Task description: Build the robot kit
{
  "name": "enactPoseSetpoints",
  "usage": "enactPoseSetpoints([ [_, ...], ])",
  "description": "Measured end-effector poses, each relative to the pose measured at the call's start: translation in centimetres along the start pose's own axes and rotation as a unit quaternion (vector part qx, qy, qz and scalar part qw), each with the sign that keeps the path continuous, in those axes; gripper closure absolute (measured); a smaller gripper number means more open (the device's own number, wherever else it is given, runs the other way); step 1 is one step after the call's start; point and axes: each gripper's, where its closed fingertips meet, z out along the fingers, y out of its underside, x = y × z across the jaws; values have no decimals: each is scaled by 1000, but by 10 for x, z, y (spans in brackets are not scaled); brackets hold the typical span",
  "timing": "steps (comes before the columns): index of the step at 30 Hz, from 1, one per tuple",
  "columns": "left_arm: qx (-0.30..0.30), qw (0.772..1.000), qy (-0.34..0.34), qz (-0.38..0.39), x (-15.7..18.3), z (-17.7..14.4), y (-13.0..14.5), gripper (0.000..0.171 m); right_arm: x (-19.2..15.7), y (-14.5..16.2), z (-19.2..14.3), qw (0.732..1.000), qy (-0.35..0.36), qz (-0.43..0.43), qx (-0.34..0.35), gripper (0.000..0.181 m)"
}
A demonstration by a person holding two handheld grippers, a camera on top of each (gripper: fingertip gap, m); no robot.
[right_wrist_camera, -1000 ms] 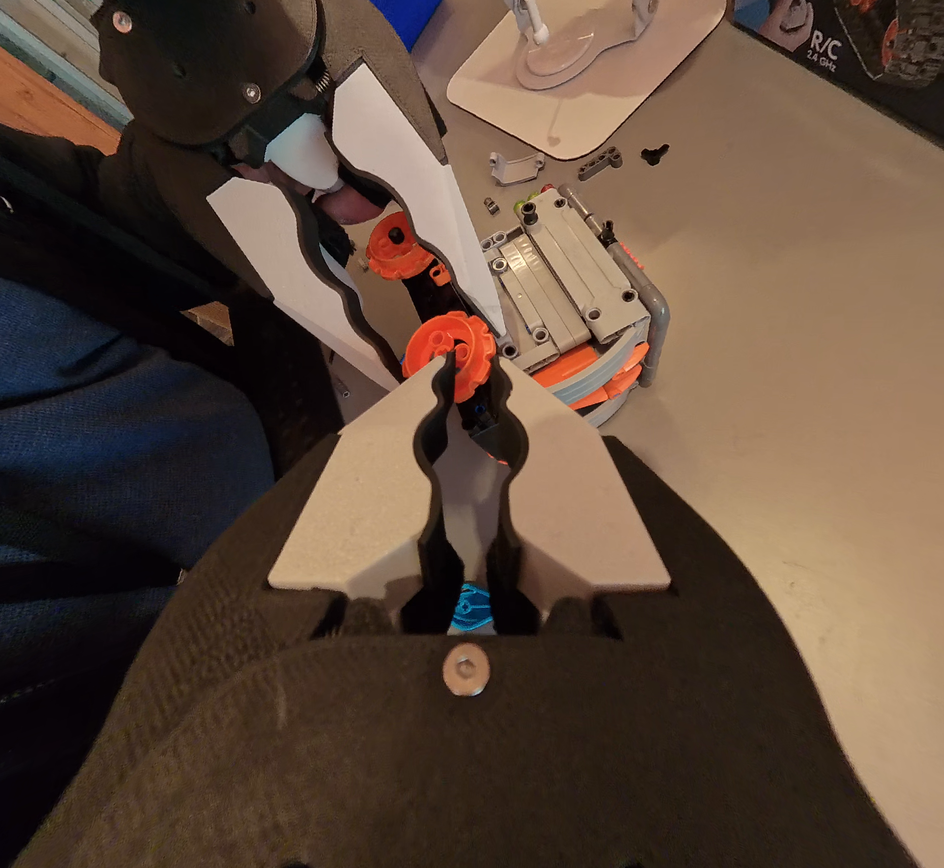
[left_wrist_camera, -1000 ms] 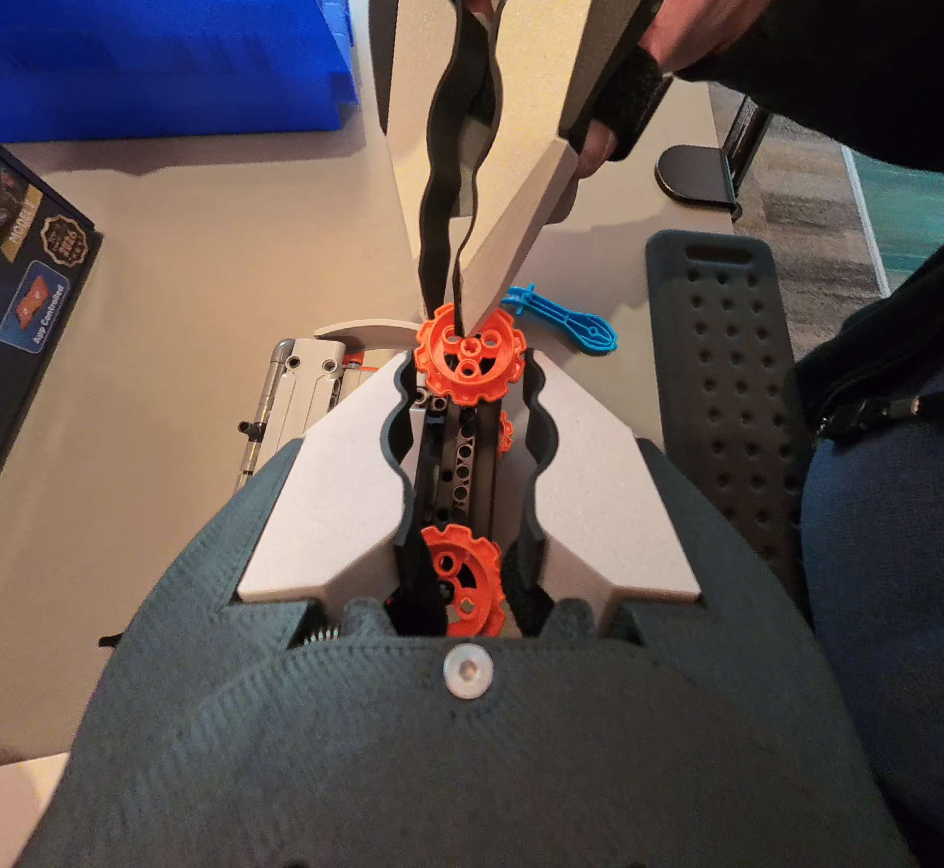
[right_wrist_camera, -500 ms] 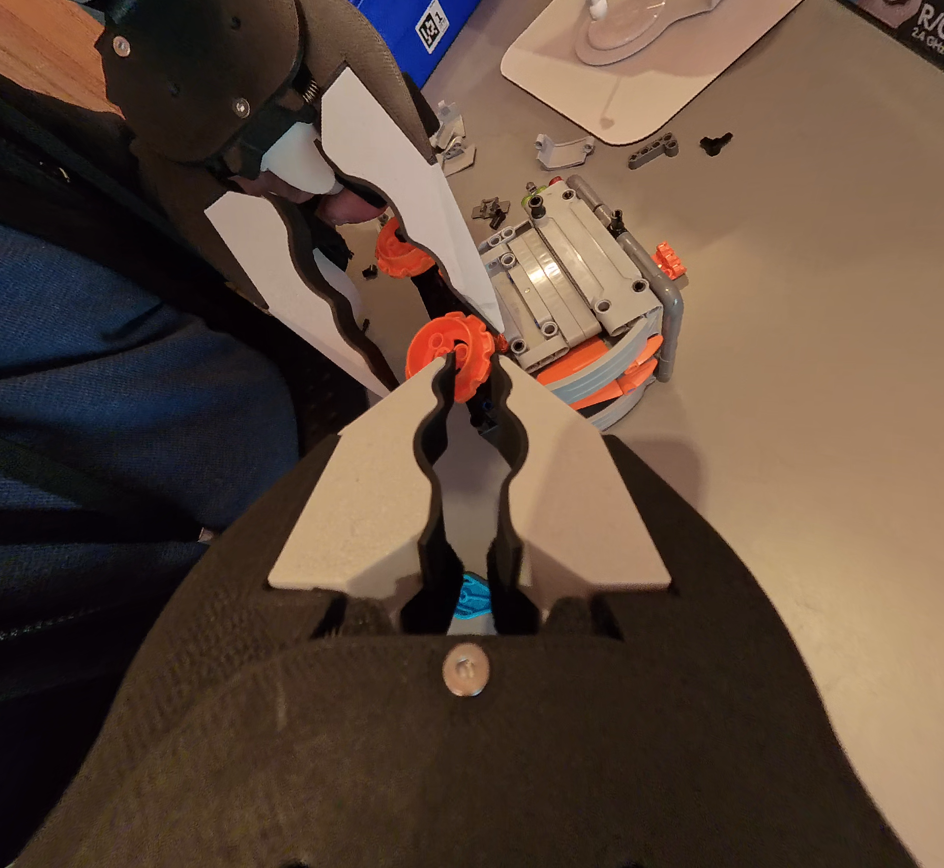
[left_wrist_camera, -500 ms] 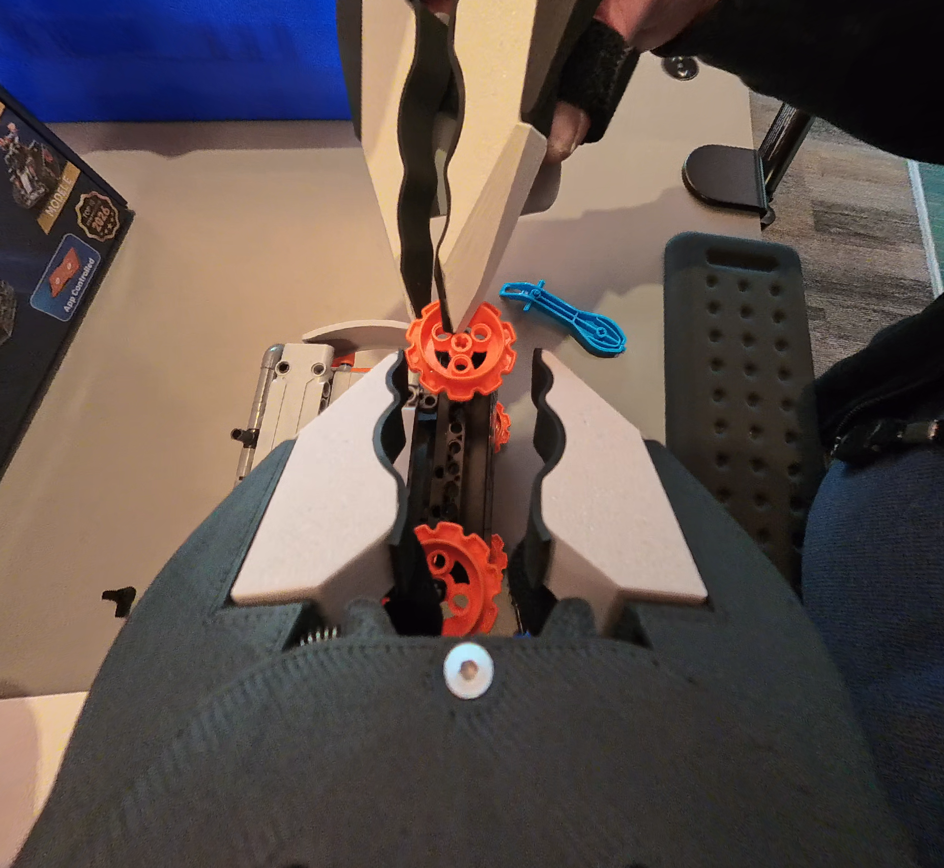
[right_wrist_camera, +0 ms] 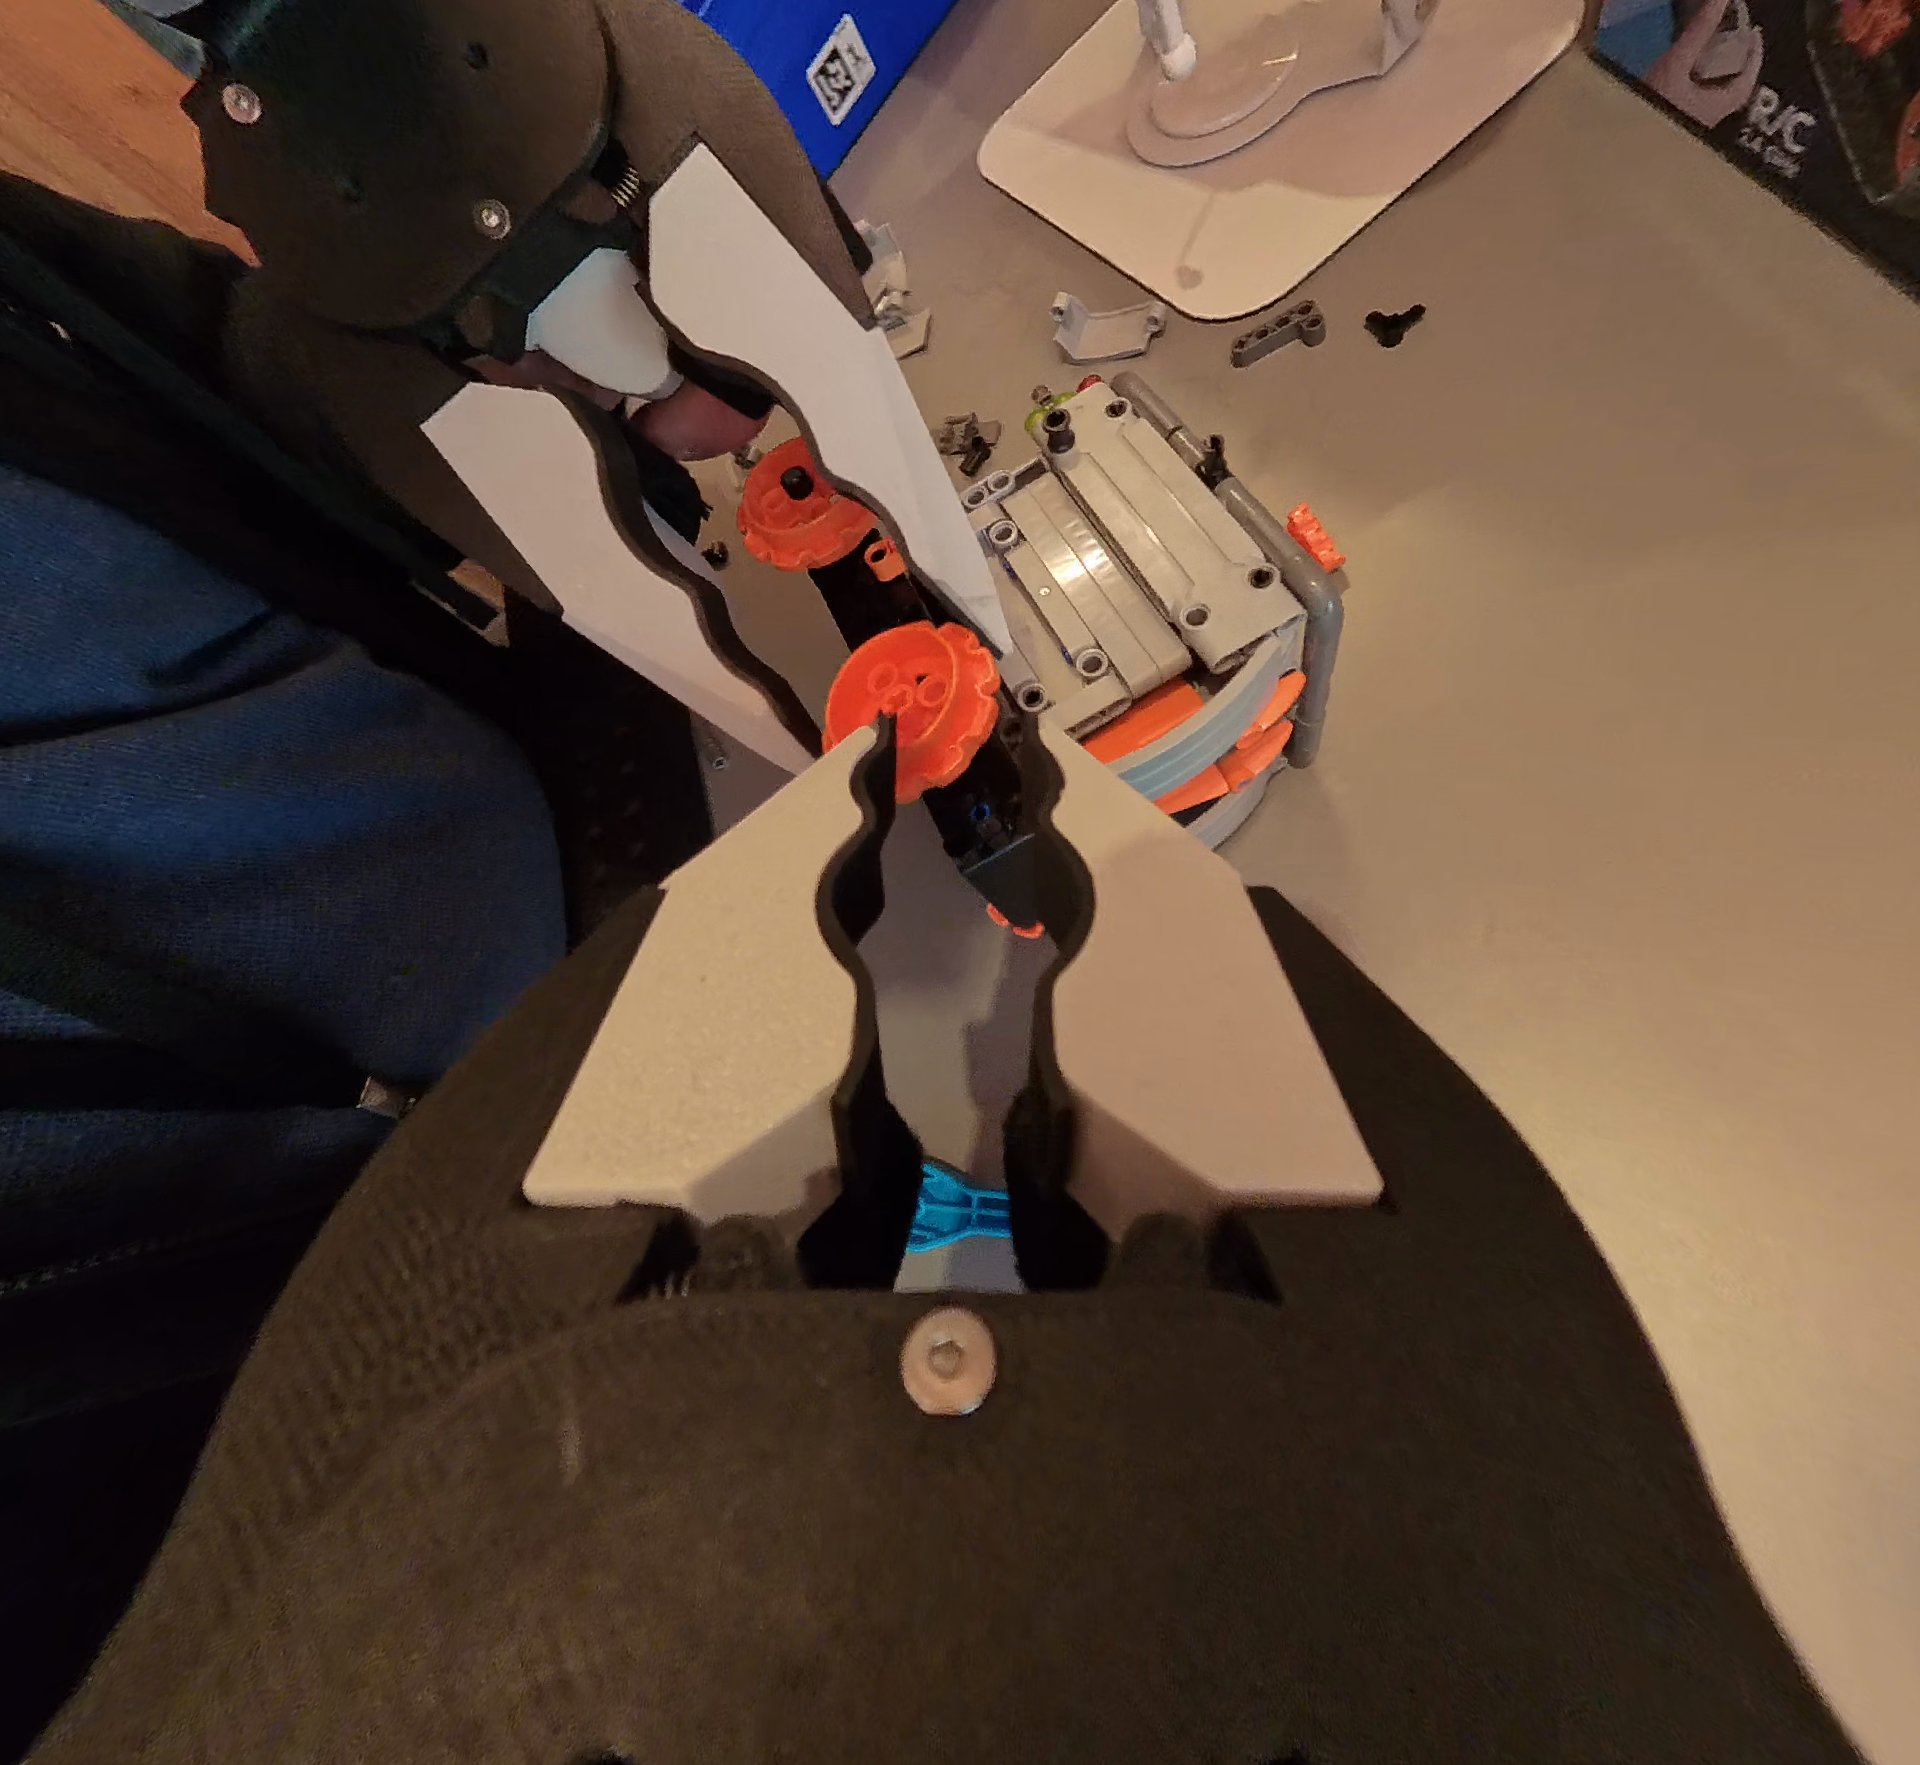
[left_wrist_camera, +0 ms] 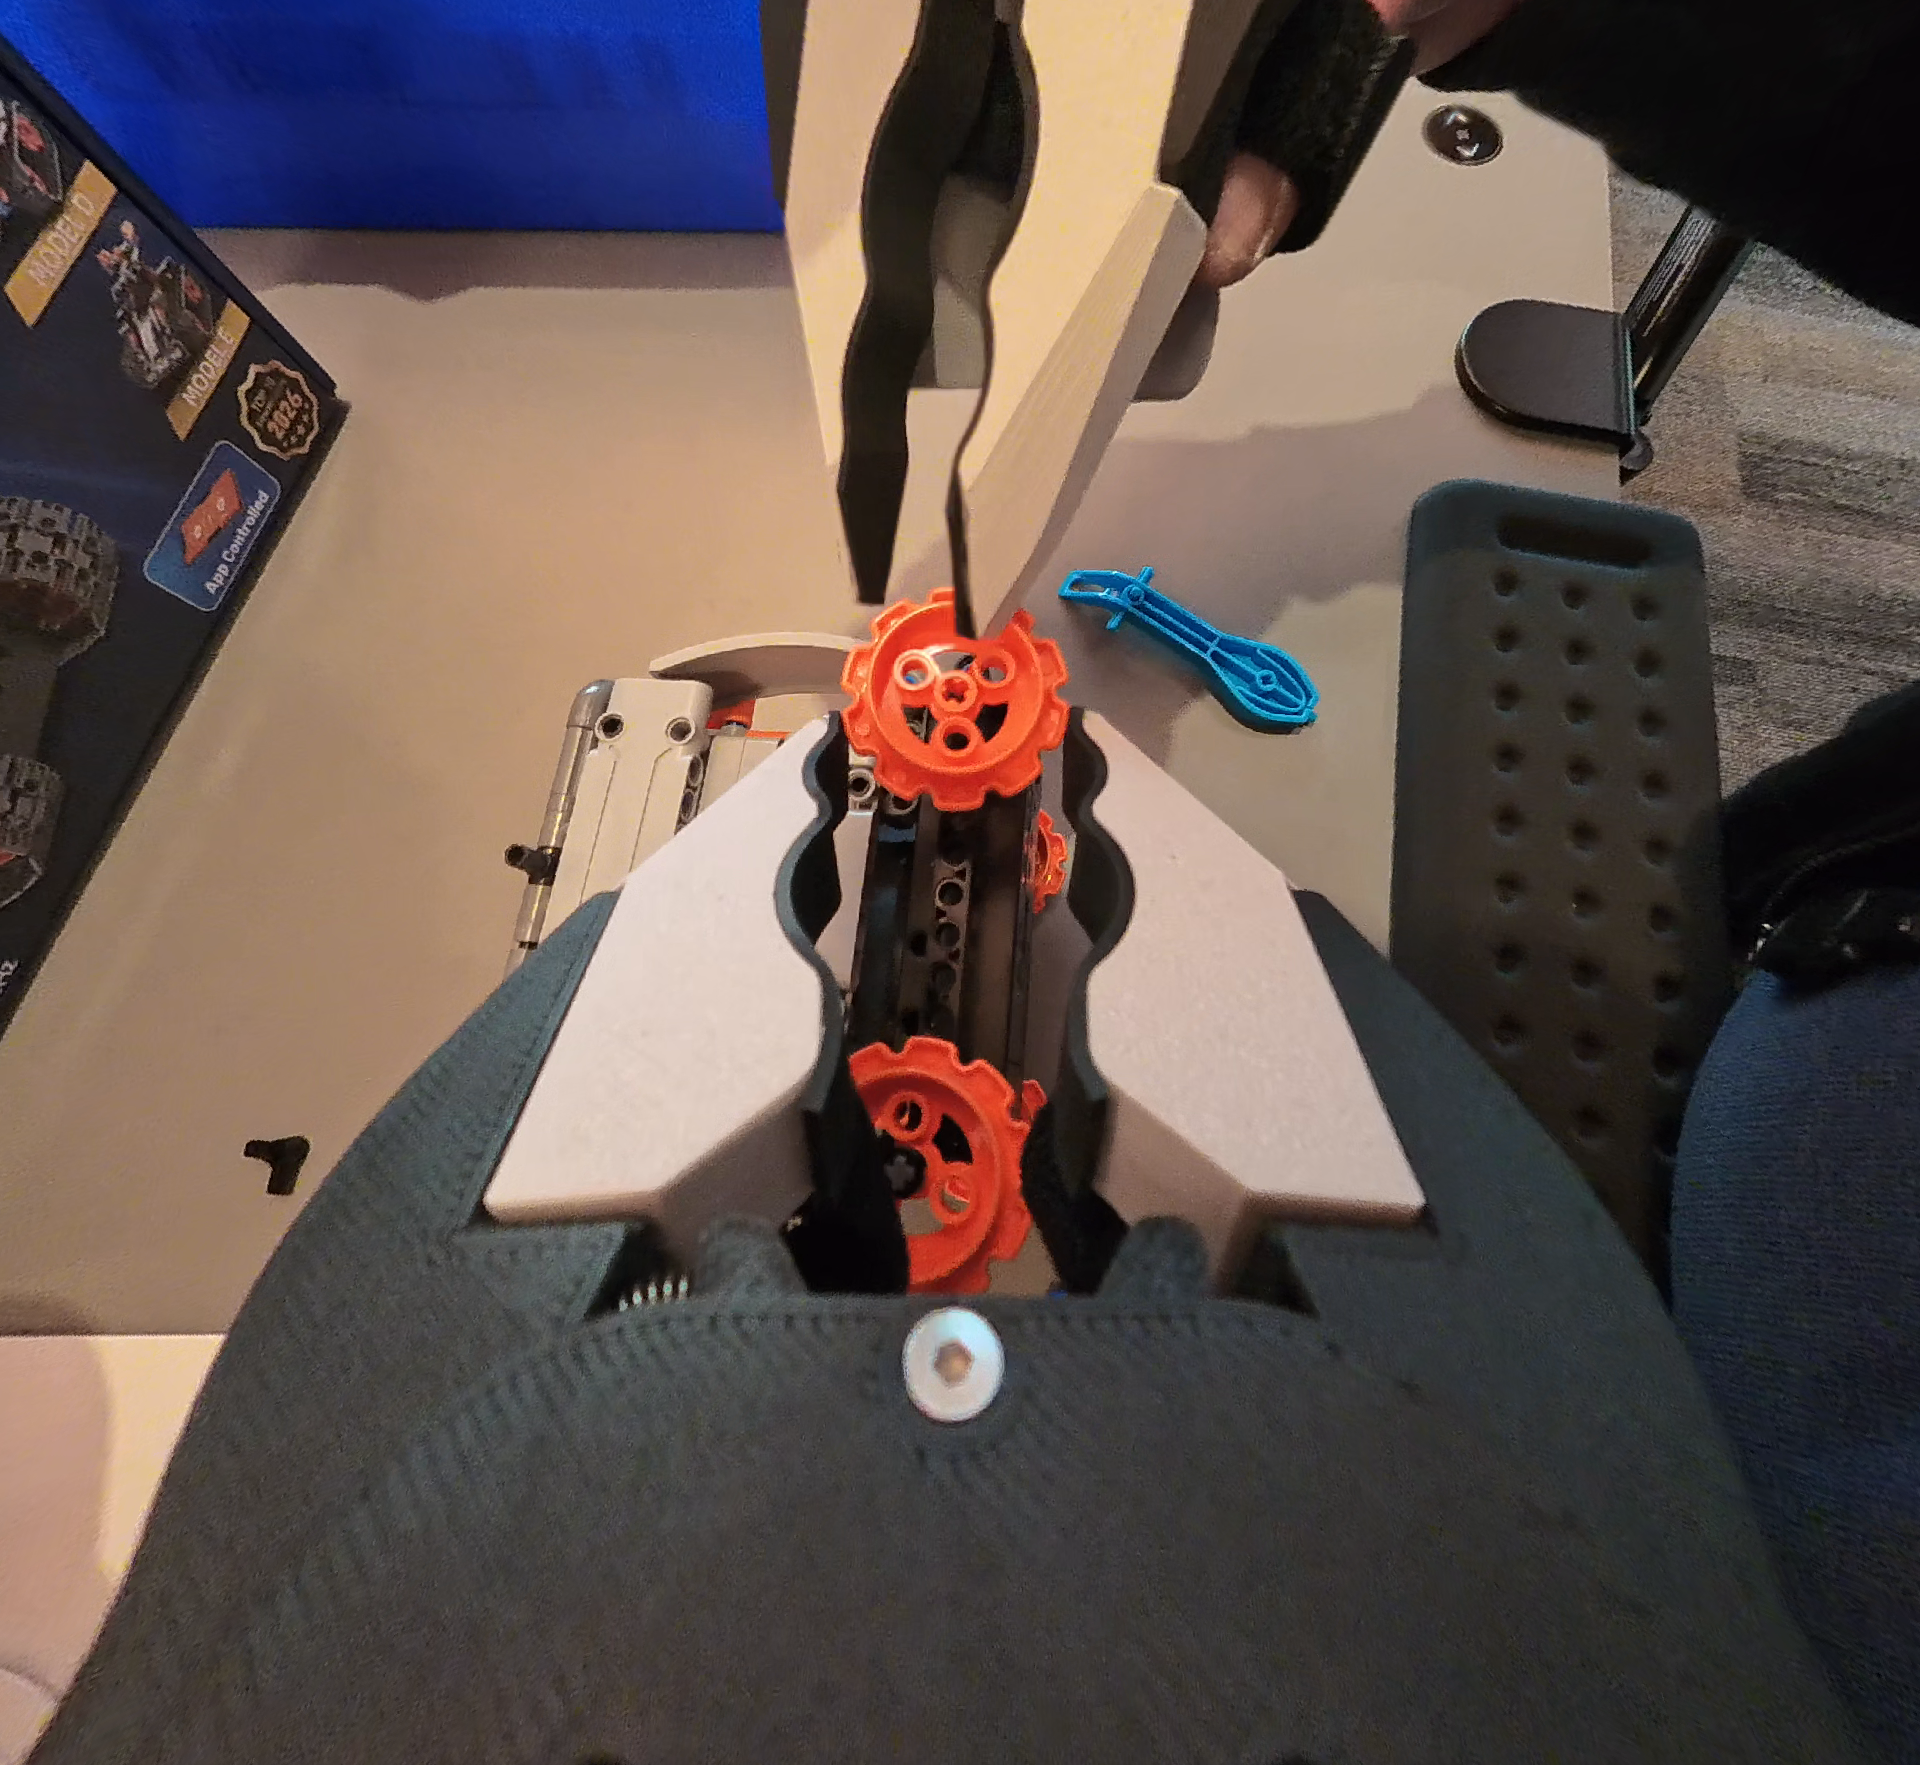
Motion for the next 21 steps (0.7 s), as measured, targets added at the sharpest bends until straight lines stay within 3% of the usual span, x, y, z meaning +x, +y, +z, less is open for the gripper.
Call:
enactPoseSetpoints([
  [9,5,1000,-10,9,4,1,-3,131,-1,8,2,999,14,24,20,173],
  [21,17,1000,-24,-2,2,-1,-2,131,1,0,3,1000,24,11,14,175],
])
